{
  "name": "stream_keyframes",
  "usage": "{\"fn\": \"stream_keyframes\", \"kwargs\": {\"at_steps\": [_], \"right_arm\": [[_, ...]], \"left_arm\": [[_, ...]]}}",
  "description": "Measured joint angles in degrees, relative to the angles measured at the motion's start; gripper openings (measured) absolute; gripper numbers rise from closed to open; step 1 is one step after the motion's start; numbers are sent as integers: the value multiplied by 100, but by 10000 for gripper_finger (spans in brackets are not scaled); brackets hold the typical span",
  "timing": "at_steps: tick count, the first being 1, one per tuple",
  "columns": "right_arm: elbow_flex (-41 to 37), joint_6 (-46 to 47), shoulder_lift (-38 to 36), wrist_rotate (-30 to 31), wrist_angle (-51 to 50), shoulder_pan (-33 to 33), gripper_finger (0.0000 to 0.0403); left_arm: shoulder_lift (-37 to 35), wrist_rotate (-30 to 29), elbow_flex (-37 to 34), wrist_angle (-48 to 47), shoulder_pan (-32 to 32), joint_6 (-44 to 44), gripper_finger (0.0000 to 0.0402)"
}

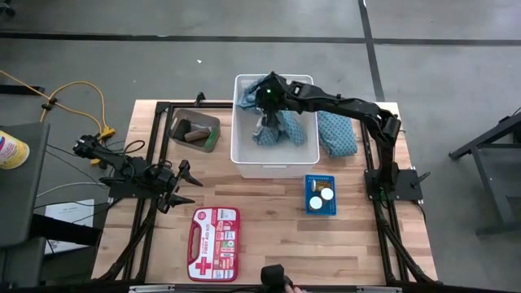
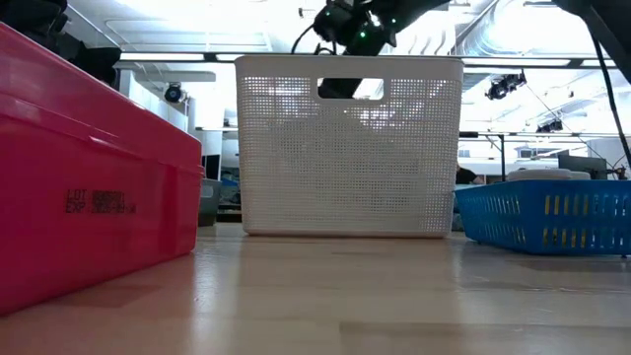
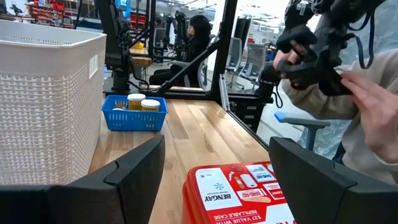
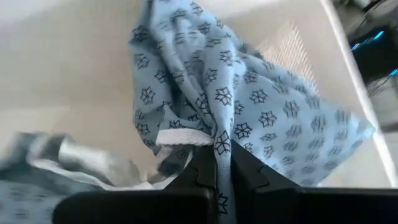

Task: Pick & place medical supplies in basket/bin
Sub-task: Put the bottom patient gown into the white bin

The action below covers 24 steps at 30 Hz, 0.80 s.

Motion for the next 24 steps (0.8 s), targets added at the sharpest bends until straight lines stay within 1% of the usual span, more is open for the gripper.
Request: {"fn": "stream_keyframes", "kwargs": {"at_steps": [4, 7, 11, 24], "right_arm": [[4, 398, -2, -134, -591, 81, 4], [4, 453, -2, -245, -764, 98, 4], [4, 468, -2, -418, -843, 87, 4], [4, 470, -4, -384, -787, 87, 28]], "left_arm": [[0, 2, 0, 0, 0, -2, 281], [0, 2, 0, 0, 0, 0, 281], [0, 3, 0, 0, 0, -2, 281], [0, 7, 0, 0, 0, -1, 281]]}}
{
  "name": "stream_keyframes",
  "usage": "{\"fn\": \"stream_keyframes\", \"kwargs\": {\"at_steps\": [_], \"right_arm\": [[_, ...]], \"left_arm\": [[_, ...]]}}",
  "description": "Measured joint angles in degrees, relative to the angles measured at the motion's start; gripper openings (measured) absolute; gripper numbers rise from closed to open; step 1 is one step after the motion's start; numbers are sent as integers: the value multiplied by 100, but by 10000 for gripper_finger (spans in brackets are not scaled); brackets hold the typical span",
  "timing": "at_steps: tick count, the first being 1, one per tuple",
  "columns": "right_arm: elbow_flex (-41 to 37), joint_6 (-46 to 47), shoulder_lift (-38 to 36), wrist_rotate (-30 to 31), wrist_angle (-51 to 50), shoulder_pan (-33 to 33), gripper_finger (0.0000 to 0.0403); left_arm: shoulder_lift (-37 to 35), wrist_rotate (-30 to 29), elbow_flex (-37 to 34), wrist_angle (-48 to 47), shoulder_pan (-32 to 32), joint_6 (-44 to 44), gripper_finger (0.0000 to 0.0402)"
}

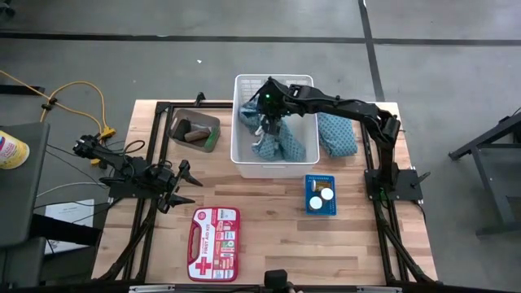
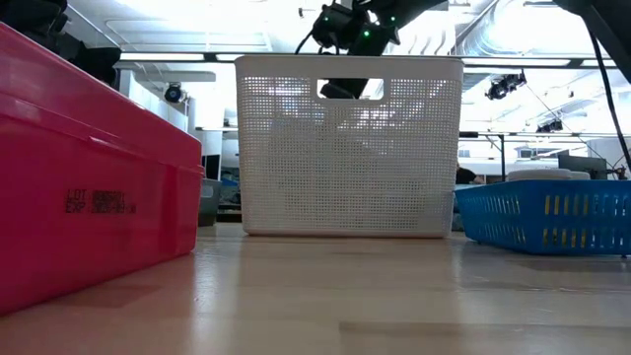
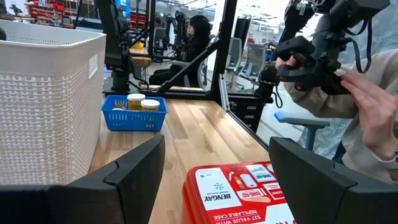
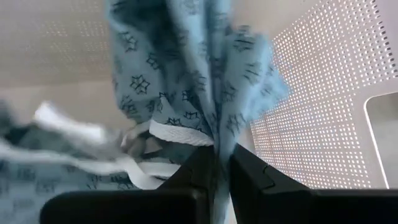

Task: Pick & place medical supplies in basket/bin
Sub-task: Put the bottom patient gown into the white bin, then put the patient gown into the large white bin

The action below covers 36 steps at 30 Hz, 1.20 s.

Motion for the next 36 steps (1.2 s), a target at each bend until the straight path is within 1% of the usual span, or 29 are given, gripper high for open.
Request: {"fn": "stream_keyframes", "kwargs": {"at_steps": [5, 14, 18, 21, 26, 31, 36], "right_arm": [[0, 0, -7, 2, 5, 0, 38], [0, -13, -7, -7, 3, 0, 124], [0, -17, -7, -15, 3, 0, 145], [0, -27, -7, -7, 17, 0, 150], [0, -280, -97, -21, 321, 2, 151], [3, -366, -462, -36, 562, 41, 151], [4, -367, -781, -19, 558, 126, 151]], "left_arm": [[0, 0, 0, 0, 0, 0, 281], [2, 24, 0, 0, 0, -1, 281], [0, 20, 0, 0, 0, 1, 281], [0, 17, 0, 0, 0, 1, 281], [0, 15, 0, 0, 0, 0, 281], [0, 11, 0, 0, 0, 1, 281], [1, -10, 0, 1, 0, 1, 281]]}}
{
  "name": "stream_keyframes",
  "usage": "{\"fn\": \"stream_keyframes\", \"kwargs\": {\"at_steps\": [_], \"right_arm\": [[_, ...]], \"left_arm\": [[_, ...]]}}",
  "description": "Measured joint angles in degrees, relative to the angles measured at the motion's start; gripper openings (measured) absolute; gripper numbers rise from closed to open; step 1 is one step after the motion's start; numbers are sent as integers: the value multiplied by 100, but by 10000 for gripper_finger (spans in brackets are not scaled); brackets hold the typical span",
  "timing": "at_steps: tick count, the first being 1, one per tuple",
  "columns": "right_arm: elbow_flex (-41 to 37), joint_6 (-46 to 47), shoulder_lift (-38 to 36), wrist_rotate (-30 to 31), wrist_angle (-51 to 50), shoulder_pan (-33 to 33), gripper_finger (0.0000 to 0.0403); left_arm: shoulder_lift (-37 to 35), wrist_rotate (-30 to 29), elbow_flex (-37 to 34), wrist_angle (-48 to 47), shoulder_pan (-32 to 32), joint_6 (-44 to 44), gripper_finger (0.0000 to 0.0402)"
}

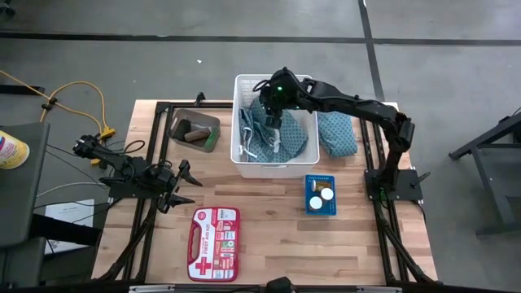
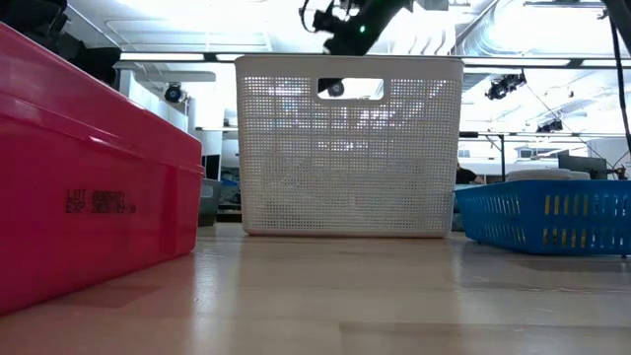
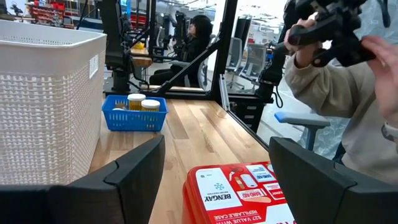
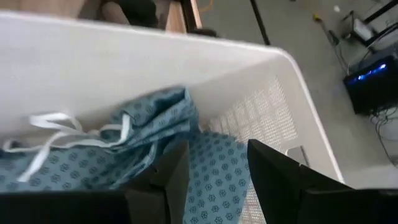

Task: Pick & place medical supplies in basket/bin
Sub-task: Put the patient gown into the large white bin

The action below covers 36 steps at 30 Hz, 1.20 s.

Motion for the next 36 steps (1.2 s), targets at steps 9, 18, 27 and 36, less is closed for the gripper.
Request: {"fn": "stream_keyframes", "kwargs": {"at_steps": [9, 18, 27, 36], "right_arm": [[-7, 1, -63, 21, -26, 75, 151], [-9, 240, -505, 184, -834, -166, 151], [-2, 993, -1196, -445, -2739, -537, 146], [-2, 1794, -1680, -63, -3998, -578, 125]], "left_arm": [[0, 1, 0, -1, 0, -2, 281], [-1, 3, 0, -1, 0, -2, 281], [-1, 6, 0, -1, 0, 1, 281], [0, 8, 0, -1, 0, 0, 281]]}}
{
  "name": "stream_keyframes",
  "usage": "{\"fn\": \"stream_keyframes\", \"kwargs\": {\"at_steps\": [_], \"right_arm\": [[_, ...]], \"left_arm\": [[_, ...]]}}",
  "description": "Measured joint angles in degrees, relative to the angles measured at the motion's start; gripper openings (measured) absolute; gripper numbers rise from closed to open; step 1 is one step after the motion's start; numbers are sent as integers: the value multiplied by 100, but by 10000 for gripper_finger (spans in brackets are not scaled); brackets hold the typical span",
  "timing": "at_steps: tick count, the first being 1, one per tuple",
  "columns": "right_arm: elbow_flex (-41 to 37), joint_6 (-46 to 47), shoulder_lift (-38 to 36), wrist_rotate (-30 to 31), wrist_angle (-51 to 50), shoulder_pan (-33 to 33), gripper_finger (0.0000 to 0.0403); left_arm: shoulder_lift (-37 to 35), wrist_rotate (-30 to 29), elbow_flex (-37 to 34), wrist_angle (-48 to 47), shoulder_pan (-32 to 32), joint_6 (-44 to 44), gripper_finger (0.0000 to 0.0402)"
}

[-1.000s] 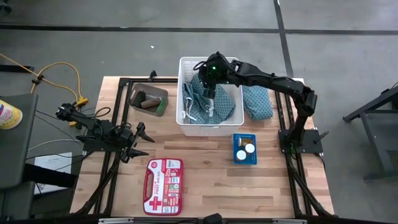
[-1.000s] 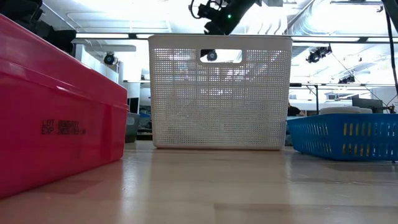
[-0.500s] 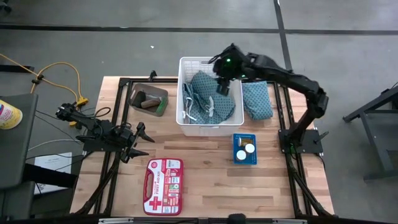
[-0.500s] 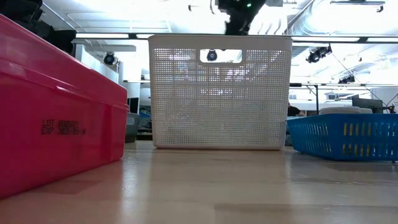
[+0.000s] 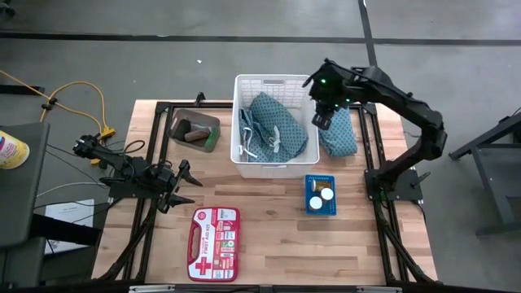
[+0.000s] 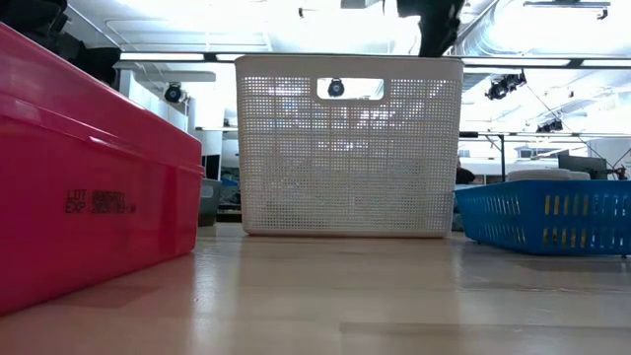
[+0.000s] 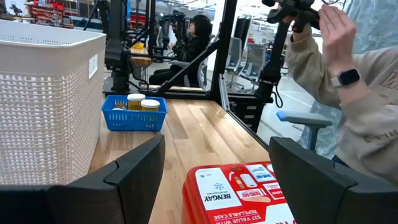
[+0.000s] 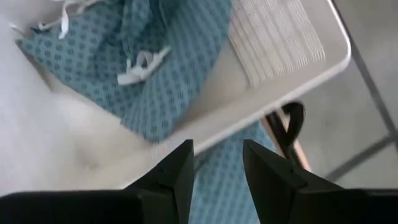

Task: Pick & place medical supplies in basket/bin
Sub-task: Put the patient gown into the large white bin

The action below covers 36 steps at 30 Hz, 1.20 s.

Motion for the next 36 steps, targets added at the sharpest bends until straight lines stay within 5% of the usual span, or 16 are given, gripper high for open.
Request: {"fn": "stream_keyframes", "kwargs": {"at_steps": [6, 25, 36], "right_arm": [[-430, 431, -406, 103, -282, 0, 122], [-4139, 1779, -2865, 32, 1196, 2, 121], [-5305, 2129, -3320, -69, 1989, 1, 121]], "left_arm": [[0, 7, 0, 0, 0, 0, 281], [0, 13, 0, 0, 0, -2, 281], [2, 5, 0, 0, 0, -2, 281]]}}
